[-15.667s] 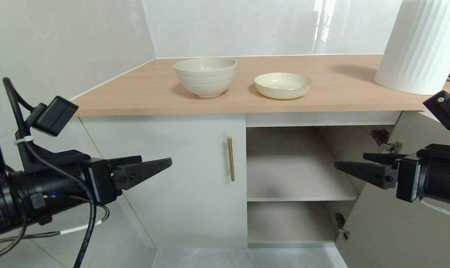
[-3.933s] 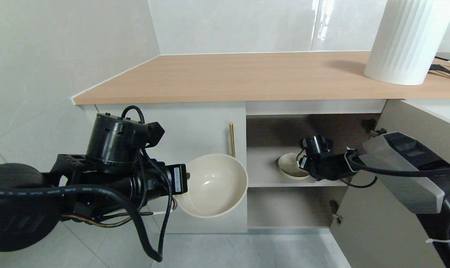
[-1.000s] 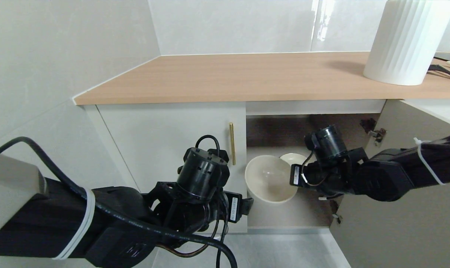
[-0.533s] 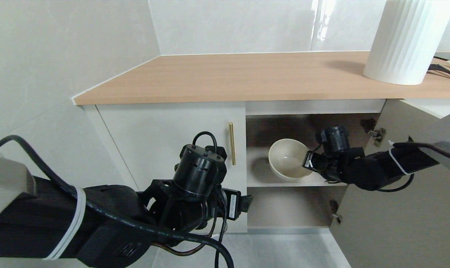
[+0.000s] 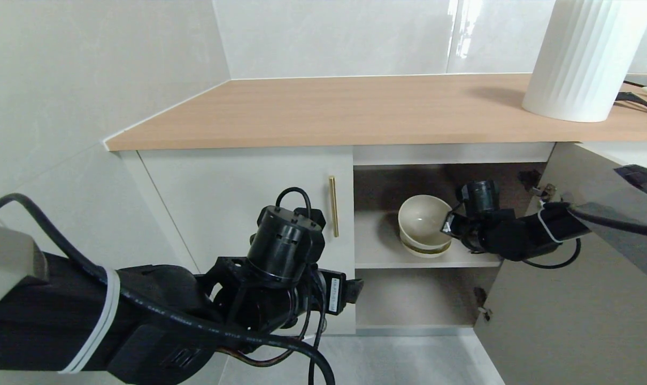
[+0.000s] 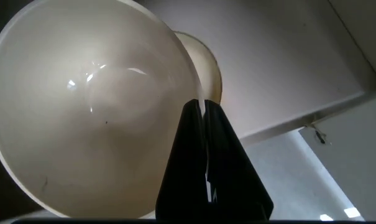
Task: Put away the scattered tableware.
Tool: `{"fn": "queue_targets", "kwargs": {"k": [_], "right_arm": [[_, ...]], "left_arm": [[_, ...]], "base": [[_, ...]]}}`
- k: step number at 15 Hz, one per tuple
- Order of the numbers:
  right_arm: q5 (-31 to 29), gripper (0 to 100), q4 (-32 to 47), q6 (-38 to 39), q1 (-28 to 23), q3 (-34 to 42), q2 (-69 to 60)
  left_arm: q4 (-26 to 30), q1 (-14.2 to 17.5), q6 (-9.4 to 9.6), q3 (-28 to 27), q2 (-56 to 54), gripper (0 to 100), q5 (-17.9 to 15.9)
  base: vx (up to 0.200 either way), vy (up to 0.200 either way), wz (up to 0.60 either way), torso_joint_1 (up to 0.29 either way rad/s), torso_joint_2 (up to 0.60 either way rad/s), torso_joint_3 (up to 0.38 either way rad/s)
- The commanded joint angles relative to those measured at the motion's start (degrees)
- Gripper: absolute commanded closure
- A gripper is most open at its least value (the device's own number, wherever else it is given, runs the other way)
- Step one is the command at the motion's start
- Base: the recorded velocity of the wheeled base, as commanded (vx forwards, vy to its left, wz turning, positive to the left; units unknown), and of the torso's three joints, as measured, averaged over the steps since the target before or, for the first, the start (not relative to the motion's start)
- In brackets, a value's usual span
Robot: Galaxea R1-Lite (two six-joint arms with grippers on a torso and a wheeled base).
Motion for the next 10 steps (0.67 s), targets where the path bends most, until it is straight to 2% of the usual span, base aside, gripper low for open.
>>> {"fn": "queue_targets", "kwargs": {"k": [1, 10], "right_arm": [[-0.21, 100, 0.03, -0.01, -0.95, -2.15, 3.43], [-0.73, 100, 0.2, -0.19, -1.04, -5.13, 5.9]], "left_arm": [[-0.03, 0.08, -0.01, 0.02, 0.14, 0, 0.03], [-0.03, 0.26, -0.09, 0.11, 0.4, 0, 0.03]], "base": [[0.0, 0.0, 0.0, 0.0, 0.0, 0.0], [0.0, 0.0, 0.0, 0.0, 0.0, 0.0]]}}
